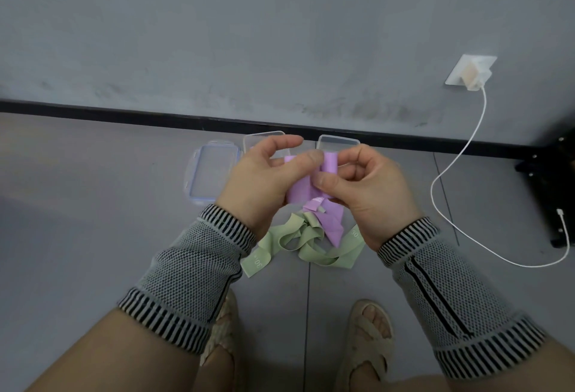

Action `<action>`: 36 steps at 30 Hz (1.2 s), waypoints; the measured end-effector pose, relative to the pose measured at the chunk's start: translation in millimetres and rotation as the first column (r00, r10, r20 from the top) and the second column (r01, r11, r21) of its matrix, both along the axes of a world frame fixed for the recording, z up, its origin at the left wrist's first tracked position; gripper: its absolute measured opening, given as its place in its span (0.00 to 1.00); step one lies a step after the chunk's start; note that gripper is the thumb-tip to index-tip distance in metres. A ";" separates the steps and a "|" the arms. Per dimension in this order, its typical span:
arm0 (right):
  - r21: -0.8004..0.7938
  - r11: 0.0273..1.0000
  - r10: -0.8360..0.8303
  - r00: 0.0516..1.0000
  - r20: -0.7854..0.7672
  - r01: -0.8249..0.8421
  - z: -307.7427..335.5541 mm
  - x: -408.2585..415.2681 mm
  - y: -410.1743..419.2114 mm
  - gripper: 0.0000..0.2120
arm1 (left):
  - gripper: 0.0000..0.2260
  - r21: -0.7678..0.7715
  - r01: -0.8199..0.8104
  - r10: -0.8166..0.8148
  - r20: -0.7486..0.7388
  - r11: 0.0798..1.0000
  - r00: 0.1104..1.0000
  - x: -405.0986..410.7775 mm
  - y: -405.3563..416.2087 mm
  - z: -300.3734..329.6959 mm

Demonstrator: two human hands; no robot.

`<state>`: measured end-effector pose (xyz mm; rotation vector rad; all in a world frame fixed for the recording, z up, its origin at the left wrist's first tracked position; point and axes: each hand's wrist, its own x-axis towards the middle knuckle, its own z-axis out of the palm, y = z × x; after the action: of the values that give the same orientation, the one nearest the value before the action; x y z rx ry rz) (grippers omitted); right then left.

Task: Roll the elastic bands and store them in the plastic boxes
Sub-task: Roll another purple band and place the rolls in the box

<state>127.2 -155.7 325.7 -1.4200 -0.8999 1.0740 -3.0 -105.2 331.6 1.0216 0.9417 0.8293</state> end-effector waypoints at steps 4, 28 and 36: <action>0.004 1.000 -0.023 0.984 0.174 0.022 -0.2 -6.1 0.8 0.16 | 0.21 0.054 -0.038 0.043 -0.110 0.998 0.993 0.7 1.2 -4.7; 0.069 0.958 0.160 0.721 0.675 -0.277 -6.0 4.3 -3.5 0.26 | 0.14 -0.097 0.024 -0.034 -0.095 0.995 0.995 -9.0 3.4 -0.4; 0.018 0.969 0.153 0.660 0.736 -0.245 -4.1 6.1 -4.6 0.24 | 0.11 -0.027 0.002 -0.007 -0.185 1.000 0.983 -7.7 2.8 -4.3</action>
<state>133.3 -160.3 321.6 -1.7039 -1.7064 0.5520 -10.7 -102.3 327.3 1.0910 1.1050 0.7247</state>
